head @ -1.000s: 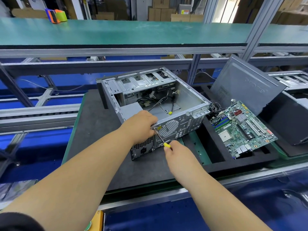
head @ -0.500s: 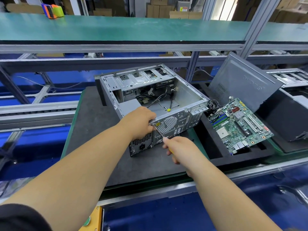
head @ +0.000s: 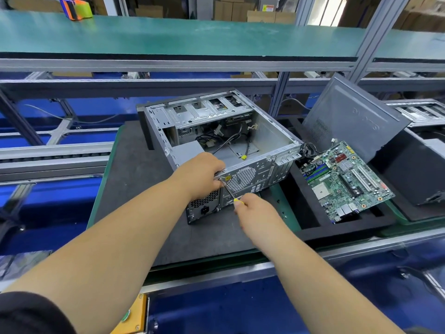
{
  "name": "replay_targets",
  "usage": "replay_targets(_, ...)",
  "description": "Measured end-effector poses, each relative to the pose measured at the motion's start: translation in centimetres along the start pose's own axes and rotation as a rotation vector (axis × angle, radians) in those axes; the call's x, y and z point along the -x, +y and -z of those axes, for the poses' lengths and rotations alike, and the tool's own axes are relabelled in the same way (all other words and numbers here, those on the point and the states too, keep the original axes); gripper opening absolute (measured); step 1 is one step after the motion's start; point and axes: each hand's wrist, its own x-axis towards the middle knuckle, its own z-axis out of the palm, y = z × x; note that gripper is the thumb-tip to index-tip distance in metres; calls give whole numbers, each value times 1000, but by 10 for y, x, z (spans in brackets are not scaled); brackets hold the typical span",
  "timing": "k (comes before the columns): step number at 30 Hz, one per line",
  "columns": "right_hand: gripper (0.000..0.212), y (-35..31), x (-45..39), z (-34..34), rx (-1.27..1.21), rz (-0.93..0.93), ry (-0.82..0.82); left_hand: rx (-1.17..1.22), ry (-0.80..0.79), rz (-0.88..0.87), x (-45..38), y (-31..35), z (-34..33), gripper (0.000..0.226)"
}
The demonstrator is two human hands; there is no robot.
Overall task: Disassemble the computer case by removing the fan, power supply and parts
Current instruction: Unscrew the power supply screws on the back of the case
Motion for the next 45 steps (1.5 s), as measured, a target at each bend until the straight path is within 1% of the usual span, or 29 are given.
replay_targets(1, 22, -2, 2, -3, 204, 66, 51, 1, -1, 3, 0, 0, 0, 29)
replay_targets(2, 18, -3, 4, -7, 354, 112, 92, 1, -2, 5, 0, 0, 0, 30)
replay_targets(5, 18, -2, 3, -18, 621, 184, 169, -6, -7, 7, 0, 1, 0, 34)
replay_targets(7, 21, 1, 0, -17, 703, 219, 171, -14, -16, 19, 0, 1, 0, 36)
replay_targets(9, 19, 5, -5, -9, 673, 253, 153, -16, -32, 40, 0, 2, 1, 39)
replay_targets(10, 18, 6, -8, -2, 607, 265, 116, -16, -37, 47, 0, 3, 1, 41)
replay_targets(11, 19, 7, -11, 4, 508, 248, 46, -13, -38, 49, 0, 4, 2, 42)
replay_targets(12, 21, 8, -15, 10, 352, 194, -54, -7, -36, 46, 0, 5, 2, 41)
replay_targets(13, 25, 9, -19, 15, 116, 84, -168, -4, -35, 47, 0, 6, 3, 37)
replay_targets(15, 37, 10, -27, 22, -409, -255, -448, -14, -41, 53, 0, 7, 3, 30)
replay_targets(16, 43, 12, -30, 25, -602, -382, -577, -17, -47, 56, 0, 6, 3, 30)
replay_targets(17, 46, 15, -32, 27, -745, -449, -673, -17, -51, 59, 0, 6, 3, 30)
replay_targets(18, 45, 18, -35, 28, -829, -469, -736, -17, -50, 59, 0, 7, 4, 30)
replay_targets(20, 42, 22, -37, 27, -893, -474, -782, -16, -53, 57, 1, 8, 5, 29)
replay_targets(23, 41, 22, -32, 18, -920, -468, -755, -20, -61, 66, 1, 9, 7, 31)
replay_targets(25, 41, 21, -29, 12, -853, -437, -672, -22, -55, 69, 2, 9, 7, 32)
replay_targets(26, 41, 20, -28, 10, -769, -400, -612, -21, -52, 71, 2, 8, 7, 32)
replay_targets(27, 40, 18, -27, 8, -624, -326, -531, -22, -52, 74, 1, 8, 6, 33)
replay_targets(28, 39, 15, -26, 7, -402, -222, -431, -25, -53, 73, 1, 7, 5, 33)
replay_targets(30, 35, 13, -23, 5, 120, -28, -209, -22, -47, 63, 0, 4, 2, 35)
replay_targets(31, 33, 12, -21, 1, 331, 26, -113, -14, -36, 58, 0, 2, 1, 37)
replay_targets(32, 29, 11, -19, -2, 478, 53, -31, -6, -22, 51, 0, 1, 0, 38)
replay_targets(33, 26, 10, -17, -6, 565, 65, 38, -3, -8, 43, 0, 0, -1, 38)
replay_targets(35, 21, 5, -13, -14, 656, 67, 126, -2, 8, 23, 0, -1, -2, 37)
replay_targets(38, 22, 0, -12, -20, 695, 38, 158, 2, 11, 2, -1, -1, -2, 39)
replay_targets(41, 28, -2, -17, -13, 578, 31, 79, -3, 18, -4, -1, -2, -1, 43)
replay_targets(43, 35, -1, -18, -3, 364, -7, -24, -7, 19, 0, -2, -2, -1, 42)
replay_targets(44, 36, 2, -18, 2, 160, -52, -87, -6, 17, 4, -2, -3, -2, 40)
replay_targets(45, 36, 5, -18, 7, -98, -124, -161, -4, 16, 10, -2, -3, -2, 38)
